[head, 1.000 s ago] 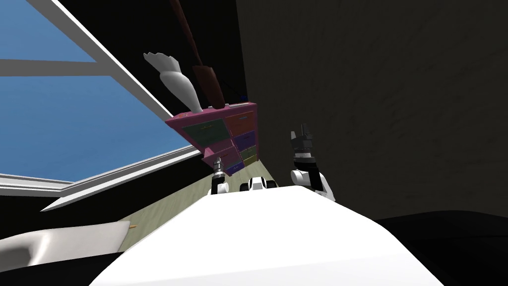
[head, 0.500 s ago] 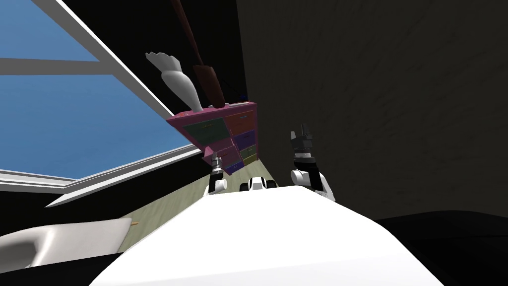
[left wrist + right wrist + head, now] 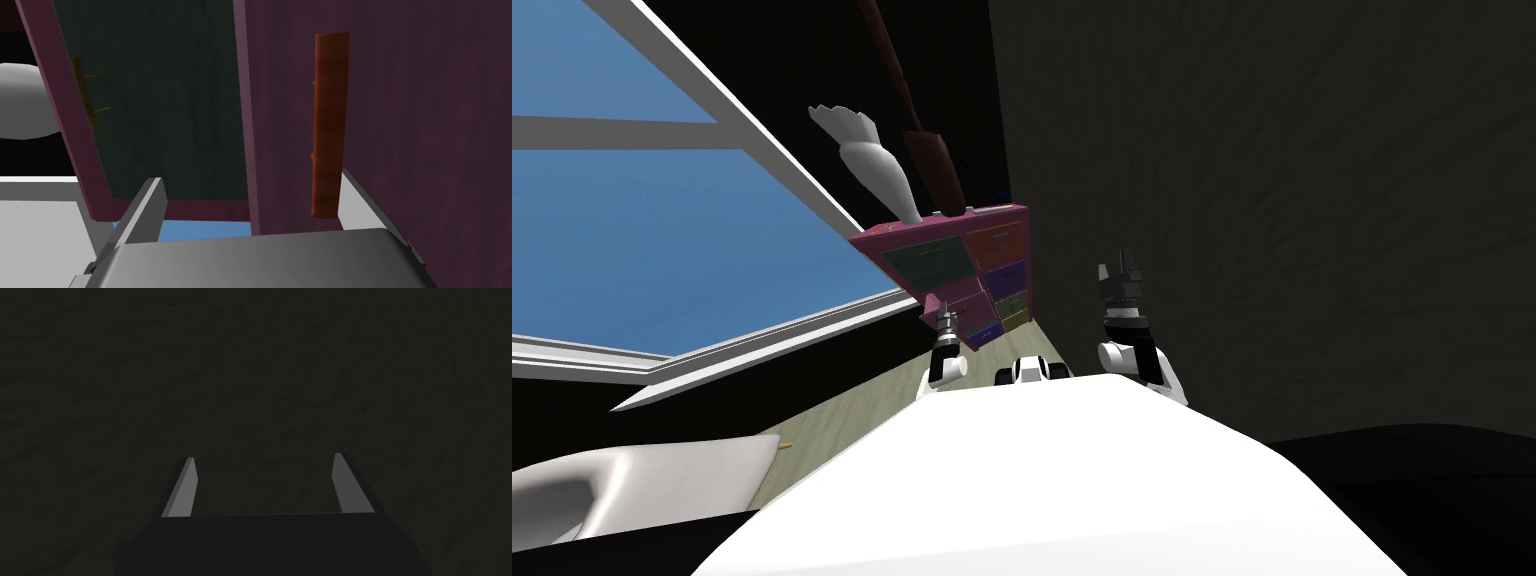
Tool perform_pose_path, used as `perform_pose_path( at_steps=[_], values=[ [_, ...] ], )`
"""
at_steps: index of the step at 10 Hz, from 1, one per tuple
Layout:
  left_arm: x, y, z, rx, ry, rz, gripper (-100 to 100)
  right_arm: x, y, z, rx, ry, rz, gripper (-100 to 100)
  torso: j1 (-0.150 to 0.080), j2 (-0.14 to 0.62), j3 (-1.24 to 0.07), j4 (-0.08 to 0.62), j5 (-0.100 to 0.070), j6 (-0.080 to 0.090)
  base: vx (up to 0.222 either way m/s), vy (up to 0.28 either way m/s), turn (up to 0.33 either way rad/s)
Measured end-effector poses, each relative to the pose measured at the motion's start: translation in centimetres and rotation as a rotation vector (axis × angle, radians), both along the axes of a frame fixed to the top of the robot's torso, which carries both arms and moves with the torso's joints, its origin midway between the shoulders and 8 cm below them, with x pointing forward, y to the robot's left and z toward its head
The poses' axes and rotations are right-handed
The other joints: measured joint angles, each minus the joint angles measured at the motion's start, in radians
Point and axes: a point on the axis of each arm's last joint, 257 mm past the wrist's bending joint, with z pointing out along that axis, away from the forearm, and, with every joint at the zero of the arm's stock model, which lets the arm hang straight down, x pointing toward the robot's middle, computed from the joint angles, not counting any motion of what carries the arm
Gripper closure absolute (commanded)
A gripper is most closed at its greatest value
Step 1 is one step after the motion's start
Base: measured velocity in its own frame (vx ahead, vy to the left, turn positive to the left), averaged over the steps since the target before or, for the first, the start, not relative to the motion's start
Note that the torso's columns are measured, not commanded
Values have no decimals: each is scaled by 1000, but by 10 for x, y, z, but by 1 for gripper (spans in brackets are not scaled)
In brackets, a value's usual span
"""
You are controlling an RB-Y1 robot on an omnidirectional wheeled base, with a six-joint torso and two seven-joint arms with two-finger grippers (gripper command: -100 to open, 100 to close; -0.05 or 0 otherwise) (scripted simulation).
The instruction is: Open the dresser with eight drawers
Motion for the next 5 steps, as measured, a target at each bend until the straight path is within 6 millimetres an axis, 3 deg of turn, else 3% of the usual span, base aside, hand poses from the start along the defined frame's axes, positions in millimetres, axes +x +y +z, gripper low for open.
perform_pose_path(
  at_steps=[5],
  values=[
    [0,0,-2,-2,5,1,0,0,0,0,0,0,0,0,1,-1,0,-2,1,0,0,0,0]
  ],
)
